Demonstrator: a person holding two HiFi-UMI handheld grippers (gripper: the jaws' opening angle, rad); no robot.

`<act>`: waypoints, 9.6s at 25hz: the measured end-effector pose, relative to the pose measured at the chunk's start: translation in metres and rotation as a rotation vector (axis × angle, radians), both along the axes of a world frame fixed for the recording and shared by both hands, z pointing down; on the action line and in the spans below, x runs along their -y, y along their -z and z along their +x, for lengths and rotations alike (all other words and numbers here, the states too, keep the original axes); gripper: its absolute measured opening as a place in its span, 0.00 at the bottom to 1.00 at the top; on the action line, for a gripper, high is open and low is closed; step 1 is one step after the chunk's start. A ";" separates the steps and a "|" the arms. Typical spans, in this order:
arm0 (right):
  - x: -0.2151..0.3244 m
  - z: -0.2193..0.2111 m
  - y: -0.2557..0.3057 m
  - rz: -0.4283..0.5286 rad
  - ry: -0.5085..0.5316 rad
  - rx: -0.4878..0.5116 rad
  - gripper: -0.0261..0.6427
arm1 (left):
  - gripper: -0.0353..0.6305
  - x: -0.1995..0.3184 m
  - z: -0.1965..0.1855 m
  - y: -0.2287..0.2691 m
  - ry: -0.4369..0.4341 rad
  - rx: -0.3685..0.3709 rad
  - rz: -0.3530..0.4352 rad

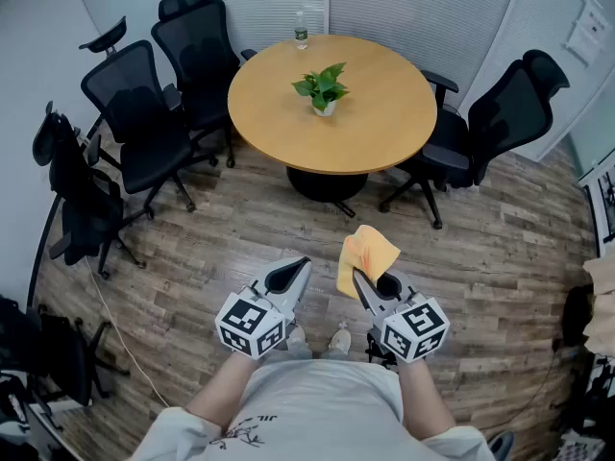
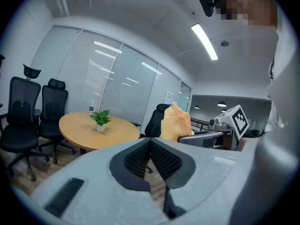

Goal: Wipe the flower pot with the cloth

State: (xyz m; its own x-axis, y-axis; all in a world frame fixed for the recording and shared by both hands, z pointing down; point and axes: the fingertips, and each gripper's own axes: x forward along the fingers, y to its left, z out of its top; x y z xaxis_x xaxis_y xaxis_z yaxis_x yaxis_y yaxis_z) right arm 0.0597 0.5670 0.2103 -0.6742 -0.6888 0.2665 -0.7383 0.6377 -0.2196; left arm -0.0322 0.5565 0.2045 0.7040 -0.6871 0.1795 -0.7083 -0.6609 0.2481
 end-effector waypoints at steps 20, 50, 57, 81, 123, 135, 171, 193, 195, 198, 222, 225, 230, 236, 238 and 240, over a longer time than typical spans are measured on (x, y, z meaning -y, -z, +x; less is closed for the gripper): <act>0.020 -0.041 0.000 0.003 -0.042 0.016 0.13 | 0.07 0.018 -0.036 0.000 -0.034 -0.009 0.022; 0.269 -0.026 -0.020 0.016 -0.022 -0.011 0.13 | 0.07 0.258 -0.022 -0.016 -0.071 -0.048 0.033; 0.389 0.022 -0.008 0.012 -0.003 -0.032 0.13 | 0.07 0.375 0.020 -0.005 -0.051 -0.055 0.035; 0.532 0.044 -0.018 -0.013 -0.033 -0.030 0.13 | 0.07 0.516 0.014 -0.004 0.002 0.012 0.034; 0.645 0.061 -0.194 -0.292 -0.176 -0.213 0.13 | 0.29 0.641 -0.031 -0.217 -0.117 0.139 -0.131; 0.676 0.049 -0.235 -0.359 -0.086 -0.335 0.13 | 0.49 0.651 -0.001 -0.241 -0.304 0.200 -0.030; 0.678 0.000 -0.251 -0.254 0.188 -0.512 0.13 | 0.50 0.656 0.013 -0.240 -0.345 0.143 -0.043; 0.625 -0.028 -0.254 -0.270 0.253 -0.476 0.13 | 0.50 0.655 0.016 -0.239 -0.298 0.128 -0.059; 0.622 -0.031 -0.254 -0.272 0.263 -0.473 0.13 | 0.50 0.655 0.015 -0.239 -0.296 0.121 -0.061; 0.622 -0.031 -0.256 -0.272 0.261 -0.473 0.13 | 0.50 0.654 0.015 -0.239 -0.294 0.109 -0.063; 0.628 0.002 -0.262 -0.317 0.176 -0.438 0.13 | 0.71 0.653 0.023 -0.240 -0.596 0.179 0.059; 0.626 0.002 -0.262 -0.313 0.176 -0.445 0.13 | 0.72 0.652 0.032 -0.236 -0.664 0.151 0.073; 0.625 0.001 -0.262 -0.306 0.172 -0.445 0.13 | 0.72 0.655 0.043 -0.232 -0.687 0.114 0.084; 0.623 0.000 -0.260 -0.312 0.162 -0.437 0.13 | 0.67 0.656 0.043 -0.229 -0.632 0.108 0.089; 0.624 0.003 -0.261 -0.313 0.156 -0.441 0.13 | 0.67 0.654 0.042 -0.229 -0.592 0.115 0.088; 0.628 0.011 -0.262 -0.312 0.147 -0.453 0.13 | 0.67 0.654 0.041 -0.231 -0.537 0.120 0.080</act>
